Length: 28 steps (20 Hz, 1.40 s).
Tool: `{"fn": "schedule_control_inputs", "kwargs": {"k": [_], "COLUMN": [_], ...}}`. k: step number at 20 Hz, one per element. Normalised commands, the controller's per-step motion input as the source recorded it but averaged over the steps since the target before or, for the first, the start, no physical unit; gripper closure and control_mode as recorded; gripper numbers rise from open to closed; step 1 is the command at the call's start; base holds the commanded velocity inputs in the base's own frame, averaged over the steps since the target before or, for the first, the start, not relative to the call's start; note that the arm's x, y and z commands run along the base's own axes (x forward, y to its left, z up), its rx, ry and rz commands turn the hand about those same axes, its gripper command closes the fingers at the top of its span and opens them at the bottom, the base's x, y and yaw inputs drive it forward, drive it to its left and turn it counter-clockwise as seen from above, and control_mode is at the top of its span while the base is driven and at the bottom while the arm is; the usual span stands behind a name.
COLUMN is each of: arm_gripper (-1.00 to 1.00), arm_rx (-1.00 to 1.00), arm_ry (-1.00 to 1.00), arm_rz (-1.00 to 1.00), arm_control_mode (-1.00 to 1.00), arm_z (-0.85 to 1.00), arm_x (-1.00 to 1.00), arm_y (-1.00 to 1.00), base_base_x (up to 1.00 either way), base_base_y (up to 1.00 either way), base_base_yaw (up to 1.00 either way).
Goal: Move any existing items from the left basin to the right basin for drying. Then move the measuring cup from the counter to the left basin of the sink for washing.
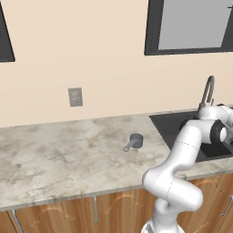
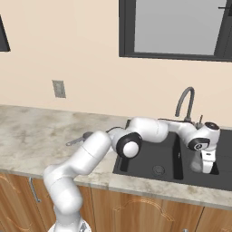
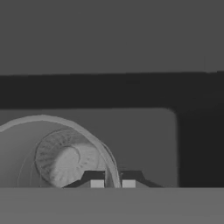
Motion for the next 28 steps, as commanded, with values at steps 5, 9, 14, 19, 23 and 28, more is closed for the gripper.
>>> {"fn": "schedule_control_inputs", "kwargs": {"k": [5,9,14,19,23,28], "arm_gripper": [-1.00,-1.00,-1.00,-1.00,-1.00,-1.00], "arm_rx": [0.00,0.00,0.00,0.00,0.00,-0.04], "arm_ry": [0.08,0.00,0.00,0.00,0.01,0.02], "arm_rz": [-0.03,-0.02,0.00,-0.01,-0.04,-0.09], "arm_control_mode": [-1.00,-1.00,-1.00,-1.00,-1.00,-1.00], "arm_z": [-0.16,-0.01,0.23,0.41,0.49,0.49], "arm_x": [0.07,0.00,-0.14,-0.24,-0.18,-0.16], "arm_y": [0.09,0.00,0.00,0.01,0.20,0.55], "base_base_x": [0.00,0.00,0.00,0.00,0.00,0.00], "base_base_y": [0.00,0.00,0.00,0.00,0.00,0.00], "base_base_yaw": [0.00,0.00,0.00,0.00,0.00,0.00]}}
